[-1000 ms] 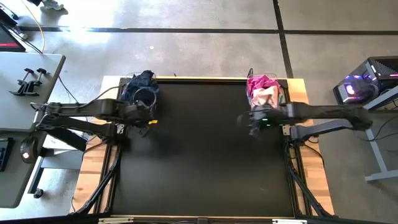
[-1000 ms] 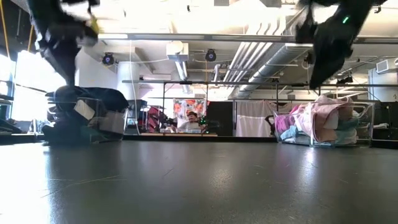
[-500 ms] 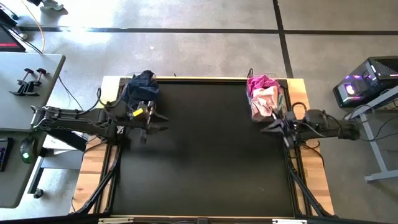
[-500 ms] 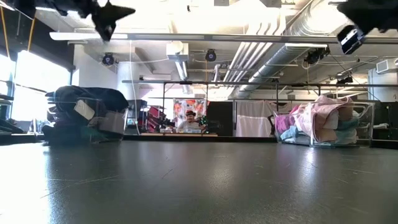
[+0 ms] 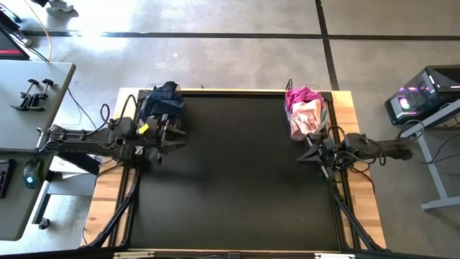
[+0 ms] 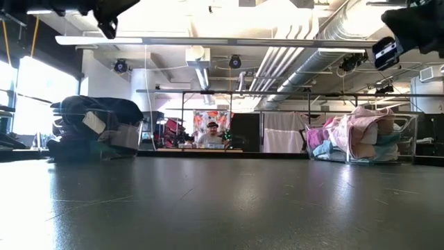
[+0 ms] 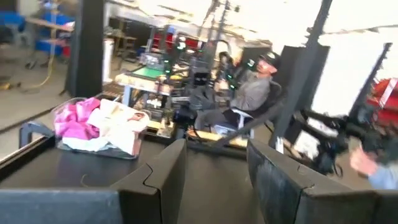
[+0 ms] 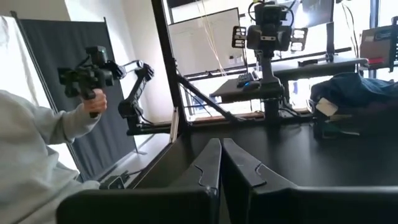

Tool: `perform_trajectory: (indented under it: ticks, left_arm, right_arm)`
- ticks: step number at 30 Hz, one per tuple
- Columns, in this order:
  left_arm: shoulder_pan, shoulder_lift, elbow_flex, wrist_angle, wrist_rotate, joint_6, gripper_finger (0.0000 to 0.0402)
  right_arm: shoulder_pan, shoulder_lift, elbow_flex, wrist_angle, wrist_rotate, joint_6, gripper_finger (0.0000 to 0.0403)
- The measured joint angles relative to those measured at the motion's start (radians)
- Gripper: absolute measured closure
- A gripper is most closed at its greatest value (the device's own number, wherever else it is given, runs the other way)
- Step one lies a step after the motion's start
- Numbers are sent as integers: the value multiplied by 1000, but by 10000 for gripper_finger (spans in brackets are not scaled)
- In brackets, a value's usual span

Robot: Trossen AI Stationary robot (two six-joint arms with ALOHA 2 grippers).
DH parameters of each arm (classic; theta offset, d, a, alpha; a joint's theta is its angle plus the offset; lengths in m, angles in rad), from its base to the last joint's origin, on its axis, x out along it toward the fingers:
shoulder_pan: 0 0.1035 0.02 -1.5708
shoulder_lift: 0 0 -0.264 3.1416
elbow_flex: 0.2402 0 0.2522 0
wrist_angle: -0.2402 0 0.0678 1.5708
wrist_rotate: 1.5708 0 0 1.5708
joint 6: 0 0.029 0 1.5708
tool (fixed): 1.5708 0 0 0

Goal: Sort towels by color in basket
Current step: Return to Home Position

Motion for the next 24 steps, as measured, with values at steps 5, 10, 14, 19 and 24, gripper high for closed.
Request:
perform_trajectory:
  ticks: [5,10,14,19,24]
  left_arm:
    - [-4,-163,-92,-2,44,51,245]
    - [-4,-331,-173,-6,43,50,245]
    - [-4,-434,-202,-26,42,43,245]
    - [-4,-517,-230,-76,21,43,245]
    - [-4,-548,-234,-194,-11,45,245]
  right_arm:
    - [0,0,-48,56,-7,-9,402]
    - [0,1,-94,137,-3,-66,402]
    - [0,1,-94,142,0,-103,402]
    - [-10,1,-94,122,0,-141,402]
    - [-45,1,-94,91,3,-137,402]
